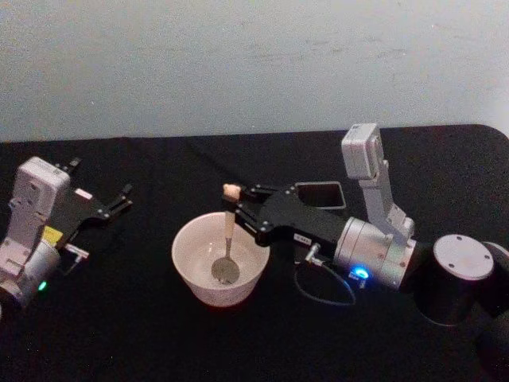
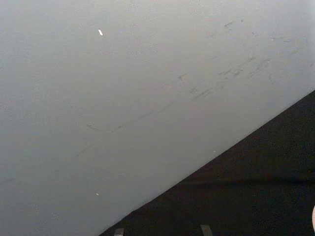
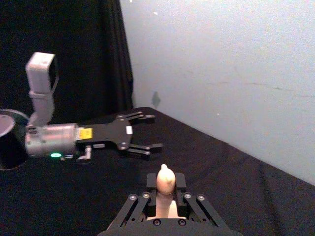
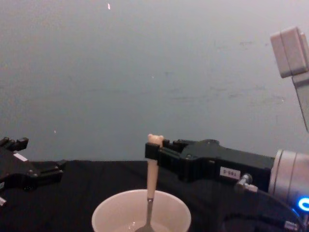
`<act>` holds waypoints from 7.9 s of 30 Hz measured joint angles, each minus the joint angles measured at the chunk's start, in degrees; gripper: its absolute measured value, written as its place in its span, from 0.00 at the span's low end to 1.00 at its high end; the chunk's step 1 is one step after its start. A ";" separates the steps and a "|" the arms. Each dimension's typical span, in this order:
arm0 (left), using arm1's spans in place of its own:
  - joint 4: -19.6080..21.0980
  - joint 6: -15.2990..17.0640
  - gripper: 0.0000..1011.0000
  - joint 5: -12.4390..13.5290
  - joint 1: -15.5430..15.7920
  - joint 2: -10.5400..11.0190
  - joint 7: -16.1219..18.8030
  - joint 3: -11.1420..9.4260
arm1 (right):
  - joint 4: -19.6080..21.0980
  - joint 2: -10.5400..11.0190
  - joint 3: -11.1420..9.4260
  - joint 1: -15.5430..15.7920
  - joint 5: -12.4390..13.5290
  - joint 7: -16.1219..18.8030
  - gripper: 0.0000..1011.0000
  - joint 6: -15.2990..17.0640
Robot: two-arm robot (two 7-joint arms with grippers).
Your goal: Pick up the stirring spoon with one hand, stir inside the cup, then place it back in its original position.
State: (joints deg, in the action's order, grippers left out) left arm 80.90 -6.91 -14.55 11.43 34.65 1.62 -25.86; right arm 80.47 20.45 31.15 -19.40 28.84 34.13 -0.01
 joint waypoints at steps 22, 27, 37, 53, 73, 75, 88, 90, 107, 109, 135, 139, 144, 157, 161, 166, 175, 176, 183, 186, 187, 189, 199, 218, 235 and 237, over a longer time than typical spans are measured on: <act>0.00 0.00 0.99 0.00 0.00 0.00 0.00 0.00 | -8.90 -6.45 3.50 -5.88 -4.21 -2.45 0.21 -2.03; 0.00 0.00 0.99 0.00 0.00 0.00 0.00 0.00 | -9.17 -6.44 2.10 -5.93 -4.54 -3.30 0.21 -2.49; 0.00 0.00 0.99 0.00 0.00 0.00 0.00 0.00 | -5.85 -3.59 0.07 -3.93 -4.52 -2.91 0.21 -1.60; 0.00 0.00 0.99 0.00 0.00 0.00 0.00 0.00 | 2.88 1.37 0.83 0.98 -0.75 1.32 0.21 0.62; 0.00 0.00 0.99 0.00 0.00 0.00 0.00 0.00 | -6.31 -4.94 1.84 -4.54 -2.70 -3.00 0.21 -1.85; 0.00 0.00 0.99 0.00 0.00 0.00 0.00 0.00 | -6.57 -4.96 1.17 -4.67 -2.83 -3.49 0.21 -1.92; 0.00 0.00 0.99 0.00 0.00 0.00 0.00 0.00 | -0.46 -0.31 -1.17 -0.94 -1.84 -3.12 0.21 1.23; 0.00 0.00 0.99 0.00 0.00 0.00 0.00 0.00 | 0.88 0.45 -1.40 -0.11 -1.26 -2.84 0.21 1.72; 0.00 0.00 0.99 0.00 0.00 0.00 0.00 0.00 | 0.56 -1.46 2.07 -0.81 0.74 -0.81 0.21 2.10; 0.00 0.00 0.99 0.00 0.00 0.00 0.00 0.00 | -0.74 -2.40 2.41 -1.66 0.46 -1.39 0.21 1.96; 0.00 0.00 0.99 0.00 0.00 0.00 0.00 0.00 | -1.81 -2.03 -0.43 -1.87 -1.49 -4.61 0.21 2.35; 0.00 0.00 0.99 0.00 0.00 0.00 0.00 0.00 | 0.33 -0.94 -0.72 -0.48 -0.17 -3.60 0.21 2.98; 0.00 0.00 0.99 0.00 0.00 0.00 0.00 0.00 | 1.24 -0.88 -0.93 0.07 1.15 -3.32 0.21 3.06; 0.00 0.00 0.99 0.00 0.00 0.00 0.00 0.00 | 0.92 -1.65 -1.56 -1.00 1.98 -4.83 0.21 2.24; 0.00 0.00 0.99 0.00 0.00 0.00 0.00 0.00 | 1.62 -1.52 -2.27 -1.13 2.41 -5.29 0.21 2.13; 0.00 0.00 0.99 0.00 0.00 0.00 0.00 0.00 | 3.52 -1.01 -3.66 -0.73 3.42 -6.36 0.21 2.12; 0.00 0.00 0.99 0.00 0.00 0.00 0.00 0.00 | 7.40 -0.16 -6.91 1.07 5.16 -9.17 0.21 1.18; 0.00 0.00 0.99 0.00 0.00 0.00 0.00 0.00 | 7.75 -0.10 -7.20 1.25 5.30 -9.40 0.21 1.09; 0.00 0.00 0.99 0.00 0.00 0.00 0.00 0.00 | 11.01 1.08 -9.68 3.29 6.65 -10.77 0.21 0.57; 0.00 0.00 0.99 0.00 0.00 0.00 0.00 0.00 | 12.59 1.82 -10.72 4.46 7.11 -11.21 0.21 0.36; 0.00 0.00 0.99 0.00 0.00 0.00 0.00 0.00 | 13.31 2.17 -11.17 5.04 7.32 -11.42 0.21 0.25; 0.00 0.00 0.99 0.00 0.00 0.00 0.00 0.00 | 14.08 2.58 -11.61 5.61 7.47 -11.60 0.21 0.15; 0.00 0.00 0.99 0.00 0.00 0.00 0.00 0.00 | 17.95 5.21 -14.33 9.43 7.18 -13.61 0.21 0.07; 0.00 0.00 0.99 0.00 0.00 0.00 0.00 0.00 | 14.76 4.73 -14.48 10.32 4.03 -14.31 0.21 0.91; 0.00 0.00 0.99 0.00 0.00 0.00 0.00 0.00 | 11.54 3.83 -13.94 11.34 3.86 -14.21 0.21 3.06; 0.00 0.00 0.99 0.00 0.00 0.00 0.00 0.00 | 11.28 3.75 -13.95 11.60 3.86 -14.31 0.21 3.23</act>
State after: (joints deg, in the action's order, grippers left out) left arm 80.90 -6.91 -14.55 11.43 34.65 1.62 -25.86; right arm 91.76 24.20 17.21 -7.81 32.70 19.83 3.22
